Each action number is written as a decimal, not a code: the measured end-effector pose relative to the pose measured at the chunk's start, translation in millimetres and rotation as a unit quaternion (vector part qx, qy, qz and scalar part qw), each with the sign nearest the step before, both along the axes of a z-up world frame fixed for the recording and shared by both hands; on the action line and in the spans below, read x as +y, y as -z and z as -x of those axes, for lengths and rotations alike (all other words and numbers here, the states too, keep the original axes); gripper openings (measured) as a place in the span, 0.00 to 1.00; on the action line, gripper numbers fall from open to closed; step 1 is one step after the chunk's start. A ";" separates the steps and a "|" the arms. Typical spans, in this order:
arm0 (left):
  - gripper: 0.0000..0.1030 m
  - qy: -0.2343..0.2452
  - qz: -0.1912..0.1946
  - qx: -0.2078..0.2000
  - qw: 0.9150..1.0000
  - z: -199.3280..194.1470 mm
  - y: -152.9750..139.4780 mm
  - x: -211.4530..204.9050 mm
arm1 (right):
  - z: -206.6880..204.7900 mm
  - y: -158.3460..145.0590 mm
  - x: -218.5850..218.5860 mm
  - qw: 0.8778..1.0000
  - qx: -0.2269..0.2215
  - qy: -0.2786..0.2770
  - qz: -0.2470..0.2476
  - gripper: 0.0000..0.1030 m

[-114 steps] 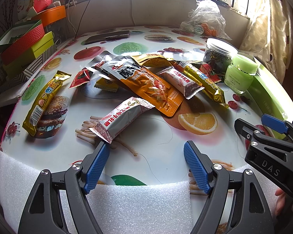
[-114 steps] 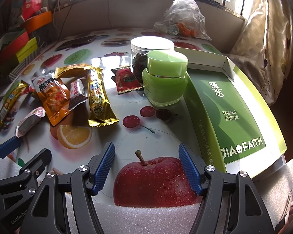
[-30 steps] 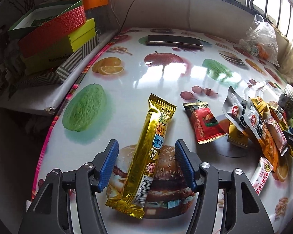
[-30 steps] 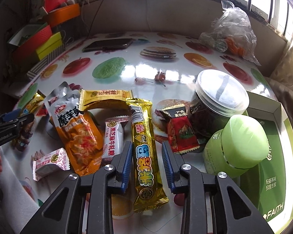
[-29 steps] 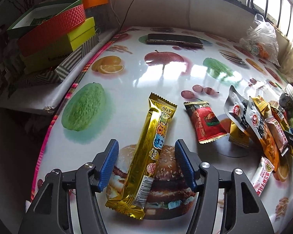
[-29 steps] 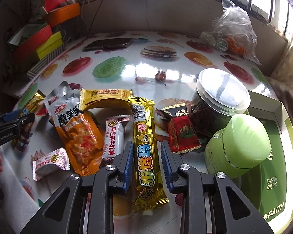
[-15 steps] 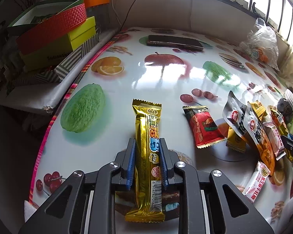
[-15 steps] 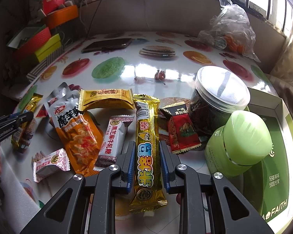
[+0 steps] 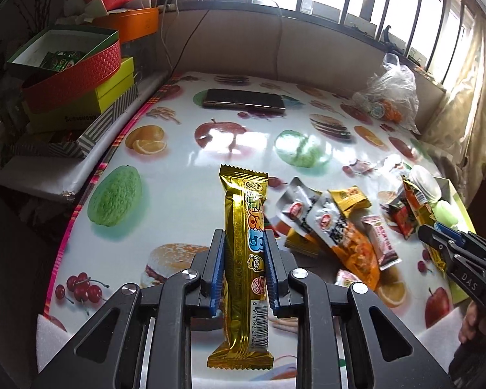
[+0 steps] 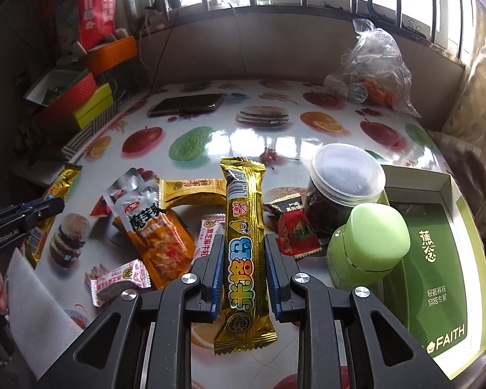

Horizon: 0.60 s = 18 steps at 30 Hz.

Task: Organize snacks
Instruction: 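Lift the gold candy bar with the right gripper toward the green box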

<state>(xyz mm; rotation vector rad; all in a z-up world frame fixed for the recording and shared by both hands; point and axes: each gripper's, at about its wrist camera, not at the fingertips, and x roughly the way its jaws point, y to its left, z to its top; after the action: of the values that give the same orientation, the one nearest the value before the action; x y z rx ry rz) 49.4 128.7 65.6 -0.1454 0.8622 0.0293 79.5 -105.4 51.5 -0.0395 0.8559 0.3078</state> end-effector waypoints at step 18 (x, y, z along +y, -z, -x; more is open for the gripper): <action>0.23 0.119 0.036 -0.022 0.992 1.2 -45.2 -121.8 | 27.6 -56.5 -87.0 0.996 -0.038 0.084 0.003 0.21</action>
<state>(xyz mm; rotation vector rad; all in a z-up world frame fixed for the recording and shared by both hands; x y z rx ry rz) 48.2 7.0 110.8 -0.1097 0.8325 -0.2286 51.9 -192.4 108.0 0.0158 0.7787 0.1455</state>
